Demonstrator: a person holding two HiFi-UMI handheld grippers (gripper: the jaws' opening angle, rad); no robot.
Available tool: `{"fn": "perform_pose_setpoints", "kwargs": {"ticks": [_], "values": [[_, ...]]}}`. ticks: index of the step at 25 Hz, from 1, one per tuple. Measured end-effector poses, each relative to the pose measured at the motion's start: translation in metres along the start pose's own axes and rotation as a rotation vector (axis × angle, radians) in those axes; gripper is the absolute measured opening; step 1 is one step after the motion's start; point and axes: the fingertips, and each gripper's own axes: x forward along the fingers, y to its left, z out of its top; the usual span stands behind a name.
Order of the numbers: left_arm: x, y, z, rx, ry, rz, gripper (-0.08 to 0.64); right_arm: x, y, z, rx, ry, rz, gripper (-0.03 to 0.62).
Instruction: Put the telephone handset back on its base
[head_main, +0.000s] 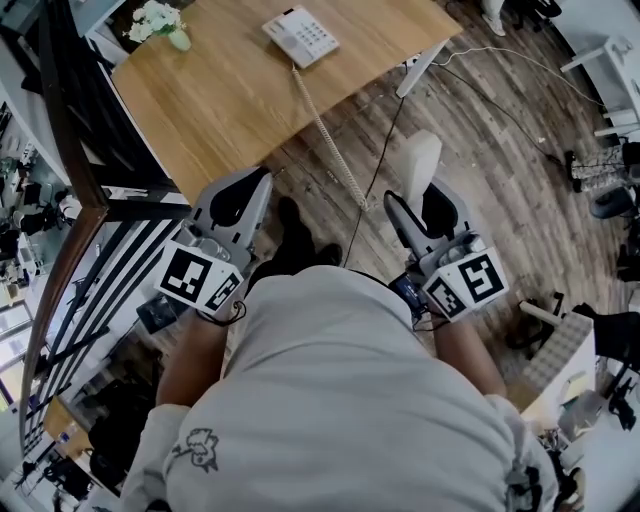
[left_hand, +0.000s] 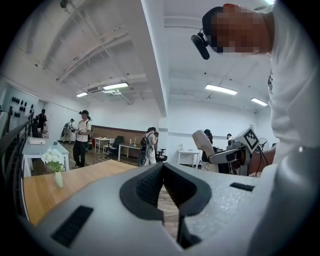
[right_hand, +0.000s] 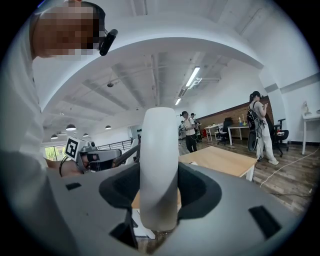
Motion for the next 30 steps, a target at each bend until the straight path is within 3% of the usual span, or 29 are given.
{"fn": "perform_pose_setpoints", "kwargs": {"ticks": [7,17,30], "values": [[0.027,0.037,0.014,0.002,-0.033,-0.017,0.006,0.04,-0.012,0.008,-0.009,0.021,-0.01,0.224],[0.051,0.129,0.022,-0.014,-0.034,-0.012,0.006,0.136,-0.035,0.012,0.004,0.091,-0.032,0.224],[0.051,0.226,0.023,-0.049,-0.055,-0.032,0.006,0.235,-0.028,0.025,0.001,0.138,-0.053,0.224]]}}
